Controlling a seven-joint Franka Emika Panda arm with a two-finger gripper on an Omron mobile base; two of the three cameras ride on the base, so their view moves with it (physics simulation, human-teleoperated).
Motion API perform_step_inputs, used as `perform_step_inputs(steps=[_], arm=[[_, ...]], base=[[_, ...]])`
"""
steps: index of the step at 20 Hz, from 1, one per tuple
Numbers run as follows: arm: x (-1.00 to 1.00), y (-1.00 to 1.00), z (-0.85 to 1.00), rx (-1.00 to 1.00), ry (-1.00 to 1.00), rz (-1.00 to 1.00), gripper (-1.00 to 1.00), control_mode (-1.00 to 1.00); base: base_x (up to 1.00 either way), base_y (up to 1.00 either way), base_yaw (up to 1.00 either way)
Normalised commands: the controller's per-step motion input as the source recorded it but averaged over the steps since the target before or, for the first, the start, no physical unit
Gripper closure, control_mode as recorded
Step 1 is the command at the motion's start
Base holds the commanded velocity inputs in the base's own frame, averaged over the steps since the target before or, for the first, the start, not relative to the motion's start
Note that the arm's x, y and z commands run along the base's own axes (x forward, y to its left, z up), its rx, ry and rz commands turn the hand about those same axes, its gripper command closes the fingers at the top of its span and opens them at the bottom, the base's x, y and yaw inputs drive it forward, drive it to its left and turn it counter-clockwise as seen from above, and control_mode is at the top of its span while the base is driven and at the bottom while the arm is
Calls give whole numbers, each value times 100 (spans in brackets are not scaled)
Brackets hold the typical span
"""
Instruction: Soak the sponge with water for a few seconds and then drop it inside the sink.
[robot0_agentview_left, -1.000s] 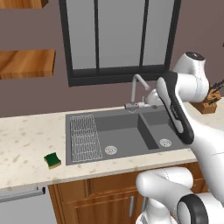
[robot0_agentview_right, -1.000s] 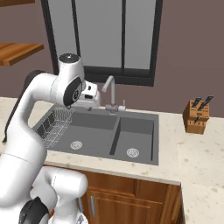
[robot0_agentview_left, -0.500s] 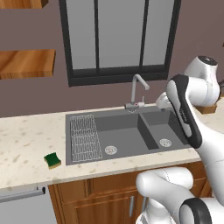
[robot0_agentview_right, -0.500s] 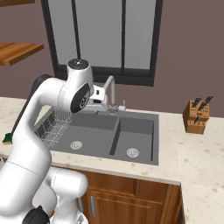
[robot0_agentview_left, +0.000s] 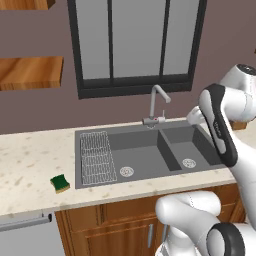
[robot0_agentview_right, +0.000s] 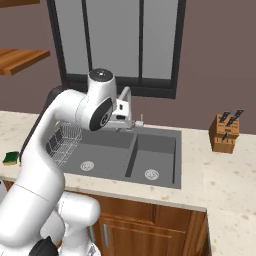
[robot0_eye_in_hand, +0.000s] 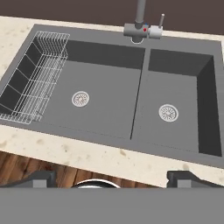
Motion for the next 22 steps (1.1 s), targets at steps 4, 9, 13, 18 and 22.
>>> perform_step_inputs(steps=[4,9,13,18,22], arm=[[0,-34,0,0,0,8,-100,-100],[0,-26,0,0,0,7,-100,-100],[6,-15,0,0,0,7,-100,-100],[28,0,0,0,-5,1,-100,-100],[37,0,0,0,-10,0,-100,-100]], base=[[0,0,0],[0,0,0],[0,0,0],[0,0,0],[0,0,0]])
